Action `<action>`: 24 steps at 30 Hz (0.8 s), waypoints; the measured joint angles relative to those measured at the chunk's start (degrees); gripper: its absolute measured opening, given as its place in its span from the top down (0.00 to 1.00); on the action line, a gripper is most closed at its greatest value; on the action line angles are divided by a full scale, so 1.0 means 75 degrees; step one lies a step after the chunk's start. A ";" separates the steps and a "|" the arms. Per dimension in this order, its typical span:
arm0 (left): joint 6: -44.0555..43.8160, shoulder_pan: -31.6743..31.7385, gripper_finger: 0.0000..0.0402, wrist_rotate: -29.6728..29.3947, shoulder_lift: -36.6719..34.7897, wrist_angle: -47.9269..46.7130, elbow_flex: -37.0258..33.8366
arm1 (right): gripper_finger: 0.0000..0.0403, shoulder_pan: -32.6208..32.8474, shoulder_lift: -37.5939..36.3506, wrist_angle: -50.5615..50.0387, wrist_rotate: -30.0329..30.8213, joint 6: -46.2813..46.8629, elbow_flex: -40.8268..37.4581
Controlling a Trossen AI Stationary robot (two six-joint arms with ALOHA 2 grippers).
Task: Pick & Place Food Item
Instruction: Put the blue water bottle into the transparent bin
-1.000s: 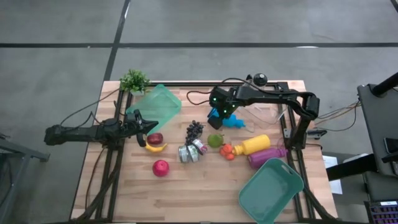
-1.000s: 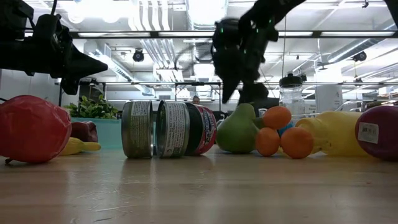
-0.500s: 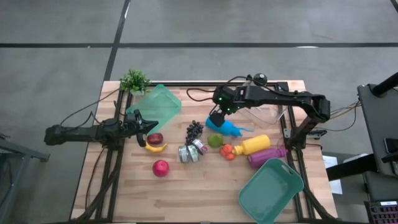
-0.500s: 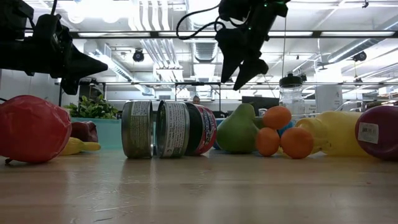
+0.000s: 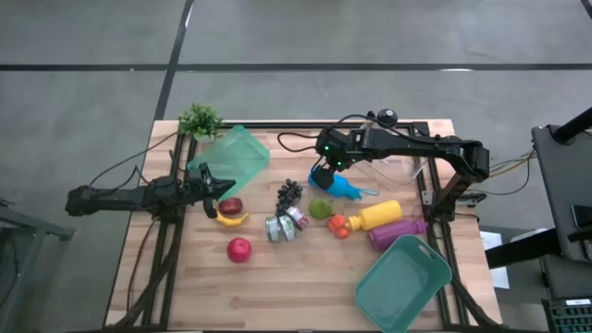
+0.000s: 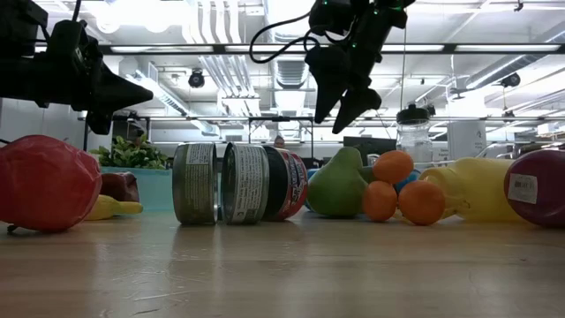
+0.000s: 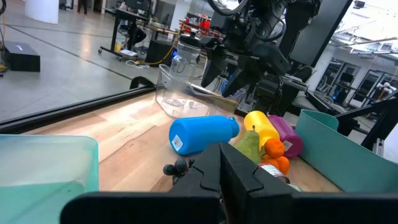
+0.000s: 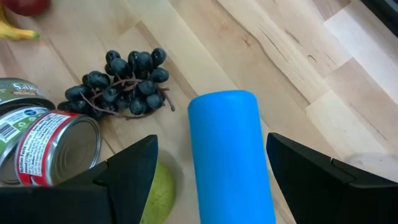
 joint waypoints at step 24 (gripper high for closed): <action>0.0000 0.0001 1.00 0.0002 0.0000 0.0000 0.0001 | 0.26 0.0118 0.0003 0.0238 0.0000 0.0427 -0.0478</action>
